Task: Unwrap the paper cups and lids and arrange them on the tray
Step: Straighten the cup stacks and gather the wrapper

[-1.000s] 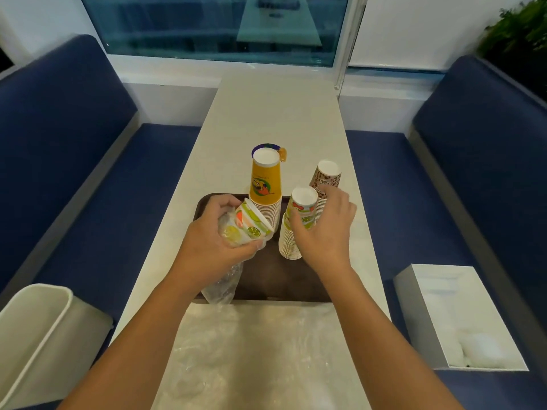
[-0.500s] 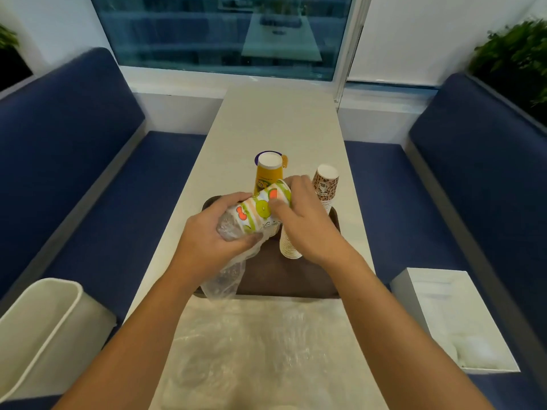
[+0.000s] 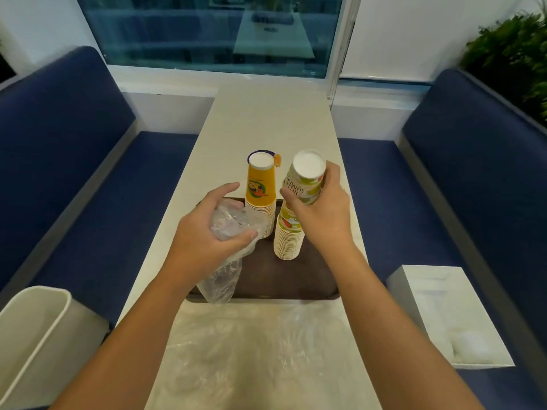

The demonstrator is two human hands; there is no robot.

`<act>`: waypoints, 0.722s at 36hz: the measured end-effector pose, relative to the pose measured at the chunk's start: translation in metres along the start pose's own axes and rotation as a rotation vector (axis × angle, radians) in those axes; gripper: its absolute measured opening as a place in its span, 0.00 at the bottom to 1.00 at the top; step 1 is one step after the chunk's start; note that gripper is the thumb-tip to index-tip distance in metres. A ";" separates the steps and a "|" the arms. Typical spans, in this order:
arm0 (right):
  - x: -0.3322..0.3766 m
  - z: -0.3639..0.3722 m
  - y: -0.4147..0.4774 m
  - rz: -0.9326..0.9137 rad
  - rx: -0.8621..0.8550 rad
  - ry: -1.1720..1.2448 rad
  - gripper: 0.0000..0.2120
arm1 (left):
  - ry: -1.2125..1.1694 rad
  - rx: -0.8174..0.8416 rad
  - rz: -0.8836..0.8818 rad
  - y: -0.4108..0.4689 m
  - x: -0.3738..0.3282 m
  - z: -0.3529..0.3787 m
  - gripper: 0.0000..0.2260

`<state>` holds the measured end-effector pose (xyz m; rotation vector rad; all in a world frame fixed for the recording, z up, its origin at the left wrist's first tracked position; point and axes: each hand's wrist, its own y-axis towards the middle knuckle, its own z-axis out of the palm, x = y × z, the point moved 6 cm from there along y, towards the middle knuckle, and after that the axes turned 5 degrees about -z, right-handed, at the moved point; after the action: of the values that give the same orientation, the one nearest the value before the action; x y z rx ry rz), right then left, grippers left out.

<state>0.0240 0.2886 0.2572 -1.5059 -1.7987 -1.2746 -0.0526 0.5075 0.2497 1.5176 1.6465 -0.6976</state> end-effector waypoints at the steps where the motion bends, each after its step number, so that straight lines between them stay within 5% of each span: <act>1: -0.010 0.007 0.000 0.032 0.013 0.002 0.36 | 0.002 0.003 -0.006 0.001 0.003 0.002 0.37; 11: -0.077 0.047 -0.024 0.236 0.143 -0.080 0.40 | 0.062 0.089 -0.074 0.013 0.024 0.018 0.43; 15: -0.024 0.017 -0.052 -0.054 -0.081 -0.156 0.35 | 0.130 0.164 -0.067 0.009 0.024 0.019 0.46; 19: 0.028 0.040 -0.088 -0.285 0.169 0.008 0.14 | 0.222 0.275 0.023 0.004 0.010 0.038 0.46; 21: 0.034 0.052 -0.101 -0.257 0.219 0.043 0.16 | 0.257 0.285 0.094 -0.001 -0.001 0.045 0.43; 26: 0.010 0.034 -0.119 0.030 0.004 0.202 0.14 | 0.306 0.328 0.009 -0.018 -0.001 0.036 0.54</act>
<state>-0.0833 0.3273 0.2079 -1.3436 -1.6426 -1.3559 -0.0641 0.4752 0.2289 1.9426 1.8118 -0.7905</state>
